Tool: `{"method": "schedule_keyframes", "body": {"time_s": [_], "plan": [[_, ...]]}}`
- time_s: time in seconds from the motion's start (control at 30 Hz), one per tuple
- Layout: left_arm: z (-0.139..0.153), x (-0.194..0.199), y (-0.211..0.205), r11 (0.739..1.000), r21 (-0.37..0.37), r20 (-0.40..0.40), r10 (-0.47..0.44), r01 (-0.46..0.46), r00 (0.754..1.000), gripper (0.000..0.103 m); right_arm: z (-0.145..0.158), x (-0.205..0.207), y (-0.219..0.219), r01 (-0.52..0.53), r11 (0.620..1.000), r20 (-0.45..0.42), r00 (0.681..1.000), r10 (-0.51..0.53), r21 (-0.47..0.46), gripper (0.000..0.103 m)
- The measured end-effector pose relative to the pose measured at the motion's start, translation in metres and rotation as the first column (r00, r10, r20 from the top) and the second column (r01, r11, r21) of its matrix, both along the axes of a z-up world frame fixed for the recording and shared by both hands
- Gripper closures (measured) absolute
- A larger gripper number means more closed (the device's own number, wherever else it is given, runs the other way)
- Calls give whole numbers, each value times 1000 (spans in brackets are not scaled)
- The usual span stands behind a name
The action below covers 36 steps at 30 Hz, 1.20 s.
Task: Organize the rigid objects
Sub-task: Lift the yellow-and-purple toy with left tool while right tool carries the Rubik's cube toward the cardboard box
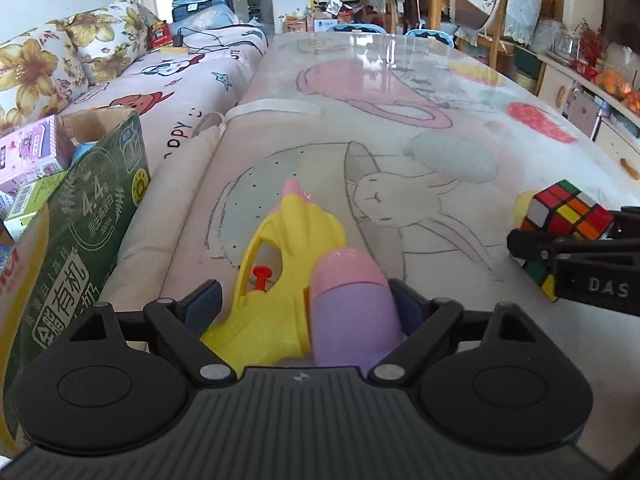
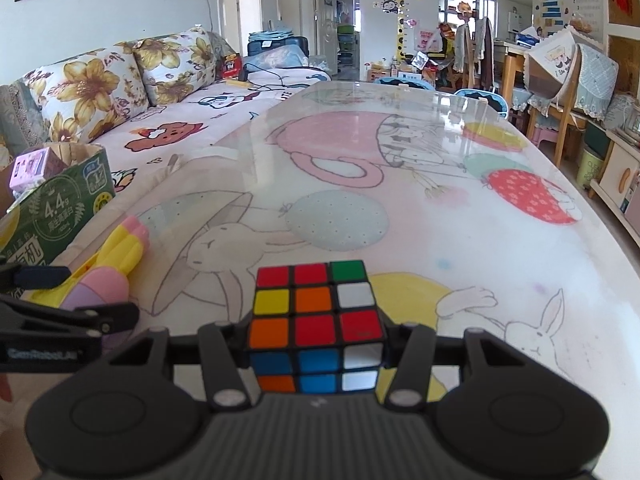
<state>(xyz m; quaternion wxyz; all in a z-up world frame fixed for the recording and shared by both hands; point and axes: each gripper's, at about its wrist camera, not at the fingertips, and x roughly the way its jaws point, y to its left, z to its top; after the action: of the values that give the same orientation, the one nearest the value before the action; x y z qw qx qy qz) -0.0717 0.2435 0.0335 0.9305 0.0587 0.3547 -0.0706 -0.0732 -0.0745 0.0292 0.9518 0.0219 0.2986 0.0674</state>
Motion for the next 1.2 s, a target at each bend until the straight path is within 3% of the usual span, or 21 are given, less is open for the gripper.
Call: {"method": "schedule_keyframes", "body": {"time_s": [0.13,0.3,0.37,0.43,0.87,1.2], "plan": [[-2,3,4,1000,-23,8,11,-10,1000,0,-3,3,3,-10,1000,-12,1000,10,-3,50],[0,-5,0,1000,-24,26,4,-4,1000,5,-4,3,6,-17,1000,-14,1000,17,-4,41],[1,-6,-1,1000,-23,25,11,-10,1000,5,-4,3,6,-13,1000,-14,1000,13,-8,42],[1,-6,-2,1000,-21,23,14,-13,1000,5,-3,4,6,-7,1000,-12,1000,7,-16,51],[29,-7,8,997,-78,91,29,-22,995,5,6,-1,8,-16,1000,5,1000,17,-16,51],[62,-16,36,990,-85,184,128,-114,975,5,28,-1,29,-64,998,34,997,64,-5,51]]}}
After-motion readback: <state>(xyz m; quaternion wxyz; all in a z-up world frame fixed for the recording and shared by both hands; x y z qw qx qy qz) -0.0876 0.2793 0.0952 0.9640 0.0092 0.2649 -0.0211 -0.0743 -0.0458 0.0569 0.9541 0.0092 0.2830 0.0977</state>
